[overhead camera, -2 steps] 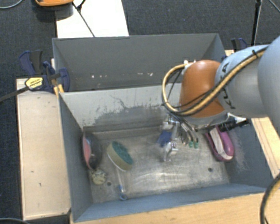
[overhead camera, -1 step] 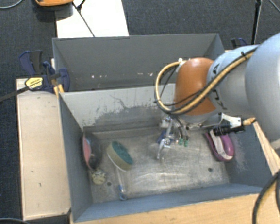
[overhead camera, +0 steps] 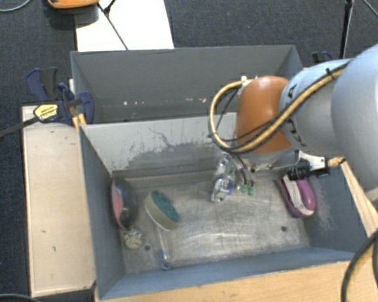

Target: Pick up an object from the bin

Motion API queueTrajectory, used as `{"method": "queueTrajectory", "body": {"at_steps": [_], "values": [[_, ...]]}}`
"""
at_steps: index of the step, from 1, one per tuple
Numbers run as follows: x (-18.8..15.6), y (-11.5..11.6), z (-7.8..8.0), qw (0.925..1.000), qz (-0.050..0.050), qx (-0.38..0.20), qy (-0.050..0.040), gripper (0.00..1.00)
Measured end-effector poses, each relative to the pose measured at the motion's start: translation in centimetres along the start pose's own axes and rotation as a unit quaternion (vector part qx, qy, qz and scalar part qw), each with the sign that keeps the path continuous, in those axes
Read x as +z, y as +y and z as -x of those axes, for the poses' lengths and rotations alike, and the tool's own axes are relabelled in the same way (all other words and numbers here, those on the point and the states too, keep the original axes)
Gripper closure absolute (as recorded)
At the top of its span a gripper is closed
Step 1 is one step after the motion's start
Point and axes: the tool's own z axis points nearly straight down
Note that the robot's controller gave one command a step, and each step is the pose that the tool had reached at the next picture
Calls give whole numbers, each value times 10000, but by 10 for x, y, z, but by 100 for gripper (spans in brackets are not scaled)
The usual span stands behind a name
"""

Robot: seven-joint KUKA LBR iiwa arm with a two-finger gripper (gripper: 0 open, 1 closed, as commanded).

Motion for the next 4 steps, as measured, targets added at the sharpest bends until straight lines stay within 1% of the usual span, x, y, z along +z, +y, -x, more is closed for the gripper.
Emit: {"method": "queueTrajectory", "body": {"at_steps": [1, 3, 4], "values": [[-10, 0, 1, 10000, -18, -10, 56, 100], [-38, 1, 4, 10000, -15, -22, 49, 100], [-103, 2, 7, 10000, -11, -43, 41, 100]]}}
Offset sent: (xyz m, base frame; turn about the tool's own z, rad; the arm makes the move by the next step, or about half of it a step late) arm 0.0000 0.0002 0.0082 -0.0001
